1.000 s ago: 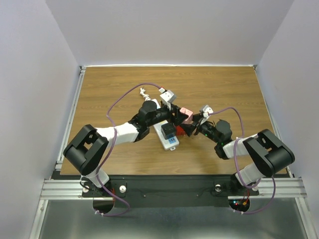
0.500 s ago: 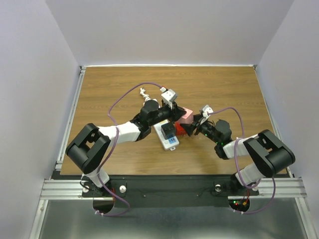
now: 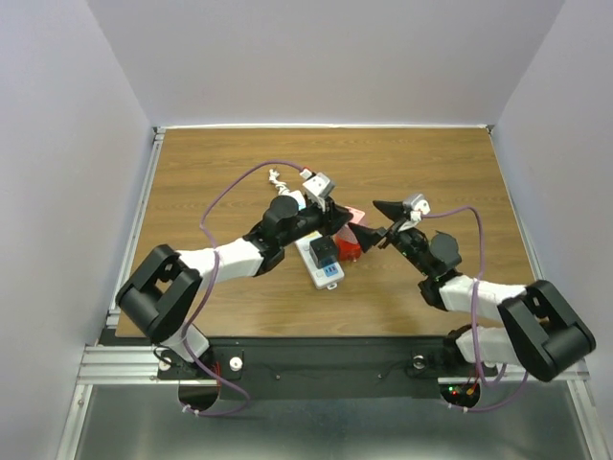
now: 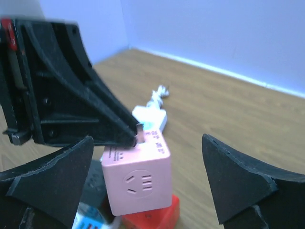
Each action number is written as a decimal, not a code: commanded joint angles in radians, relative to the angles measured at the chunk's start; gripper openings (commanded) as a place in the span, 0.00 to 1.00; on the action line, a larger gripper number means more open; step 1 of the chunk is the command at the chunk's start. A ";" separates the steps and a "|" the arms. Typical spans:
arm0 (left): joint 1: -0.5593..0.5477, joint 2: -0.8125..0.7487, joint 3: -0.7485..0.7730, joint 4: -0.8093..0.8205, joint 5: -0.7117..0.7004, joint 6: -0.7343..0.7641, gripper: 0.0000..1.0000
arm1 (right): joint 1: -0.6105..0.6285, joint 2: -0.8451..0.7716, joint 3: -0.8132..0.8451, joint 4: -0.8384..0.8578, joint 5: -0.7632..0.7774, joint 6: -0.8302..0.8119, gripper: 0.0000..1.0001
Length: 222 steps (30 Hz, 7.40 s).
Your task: Insert the plug
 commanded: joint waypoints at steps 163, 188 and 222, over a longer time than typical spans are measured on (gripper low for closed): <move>-0.479 0.022 0.069 -0.568 -1.361 -0.565 0.99 | 0.024 -0.193 0.356 -0.650 0.423 0.025 0.00; -0.459 0.057 0.080 -0.651 -1.389 -0.637 0.99 | 0.026 -0.245 0.337 -0.650 0.327 0.033 0.00; -0.413 -0.050 -0.165 -0.421 -1.047 -0.255 0.00 | 0.026 -0.167 0.434 -0.804 0.179 -0.011 0.00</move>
